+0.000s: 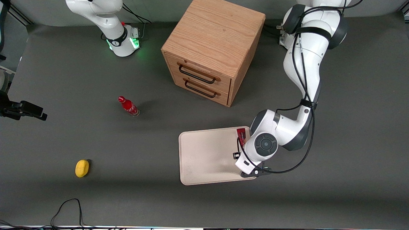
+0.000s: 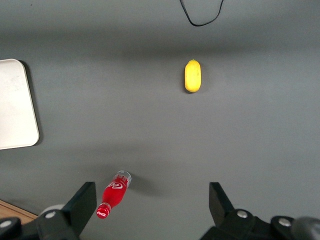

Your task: Place red cookie box on tray

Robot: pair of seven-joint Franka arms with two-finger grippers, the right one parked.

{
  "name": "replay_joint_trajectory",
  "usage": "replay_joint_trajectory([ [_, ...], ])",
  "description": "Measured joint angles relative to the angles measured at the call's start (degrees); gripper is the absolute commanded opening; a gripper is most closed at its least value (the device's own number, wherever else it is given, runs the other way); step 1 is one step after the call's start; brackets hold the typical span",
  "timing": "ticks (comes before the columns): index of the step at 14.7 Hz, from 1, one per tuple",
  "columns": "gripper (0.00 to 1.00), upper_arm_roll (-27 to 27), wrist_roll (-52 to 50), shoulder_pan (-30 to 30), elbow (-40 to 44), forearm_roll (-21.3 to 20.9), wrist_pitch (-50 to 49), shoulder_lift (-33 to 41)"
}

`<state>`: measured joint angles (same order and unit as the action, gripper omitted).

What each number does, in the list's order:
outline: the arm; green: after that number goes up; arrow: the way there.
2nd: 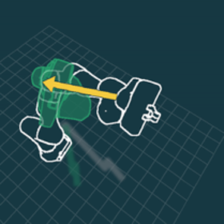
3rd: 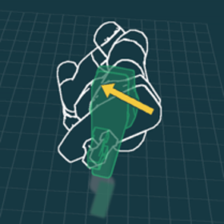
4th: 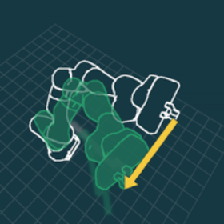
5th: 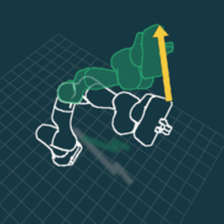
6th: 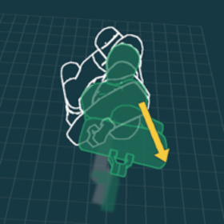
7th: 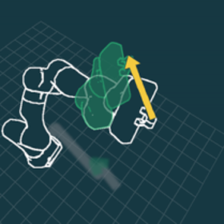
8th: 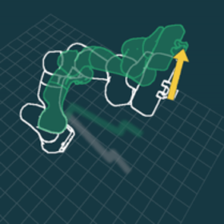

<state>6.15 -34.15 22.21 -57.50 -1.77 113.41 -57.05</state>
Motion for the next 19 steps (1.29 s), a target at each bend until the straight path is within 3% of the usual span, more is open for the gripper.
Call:
replay_joint_trajectory([
  [5, 1.0, -0.18, 0.06, -0.62, 0.05, -0.05, -5.6, 3.09],
  [10, 1.0, -0.21, 0.06, -2.05, -3.74, -0.06, -13.74, 13.57],
  [19, 1.0, -1.16, 11.18, -10.52, -43.05, 0.03, -14.24, 52.44],
])
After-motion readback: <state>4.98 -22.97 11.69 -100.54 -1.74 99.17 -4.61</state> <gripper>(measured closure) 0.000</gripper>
